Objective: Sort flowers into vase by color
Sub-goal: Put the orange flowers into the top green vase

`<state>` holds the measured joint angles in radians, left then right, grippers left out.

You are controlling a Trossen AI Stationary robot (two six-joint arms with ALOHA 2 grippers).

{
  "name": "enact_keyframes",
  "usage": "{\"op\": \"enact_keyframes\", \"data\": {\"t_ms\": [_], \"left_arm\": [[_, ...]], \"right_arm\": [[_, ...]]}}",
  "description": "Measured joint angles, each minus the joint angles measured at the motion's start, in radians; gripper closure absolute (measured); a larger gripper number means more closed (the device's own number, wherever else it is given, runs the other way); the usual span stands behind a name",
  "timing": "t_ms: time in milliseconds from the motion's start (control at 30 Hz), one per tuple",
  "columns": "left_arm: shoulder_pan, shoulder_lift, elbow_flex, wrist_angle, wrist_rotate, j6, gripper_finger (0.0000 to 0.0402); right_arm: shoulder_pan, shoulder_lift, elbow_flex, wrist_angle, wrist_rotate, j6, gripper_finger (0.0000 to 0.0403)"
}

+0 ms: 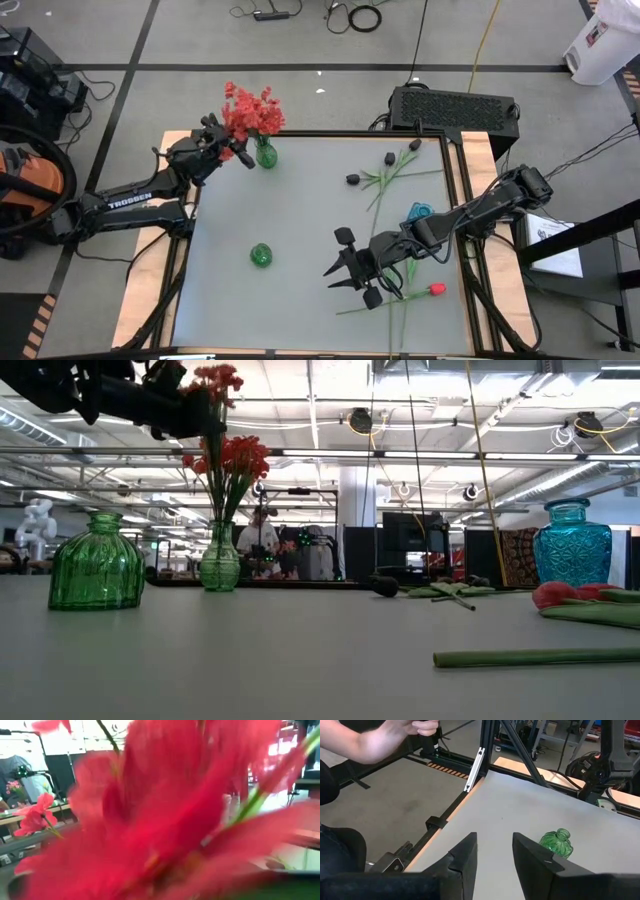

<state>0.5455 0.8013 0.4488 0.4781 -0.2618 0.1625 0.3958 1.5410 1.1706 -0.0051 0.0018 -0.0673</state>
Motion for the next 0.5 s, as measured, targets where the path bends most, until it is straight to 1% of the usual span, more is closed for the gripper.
{"op": "enact_keyframes", "data": {"t_ms": [100,200,333,500], "left_arm": [[0.0,0.0,0.0,-0.019,-0.023,0.0,0.0277],[0.0,0.0,0.0,-0.028,-0.034,0.0,0.0265],[0.0,0.0,0.0,-0.037,-0.036,0.001,0.0263],[0.0,0.0,0.0,-0.123,-0.039,0.003,0.0263]], "right_arm": [[0.0,0.0,0.0,0.0,0.0,0.0,0.0287],[0.0,0.0,0.0,0.0,0.0,0.001,0.0287],[0.0,0.0,0.0,-0.001,0.0,0.003,0.0287],[0.006,0.0,0.0,-0.008,0.0,0.003,0.0287]]}}
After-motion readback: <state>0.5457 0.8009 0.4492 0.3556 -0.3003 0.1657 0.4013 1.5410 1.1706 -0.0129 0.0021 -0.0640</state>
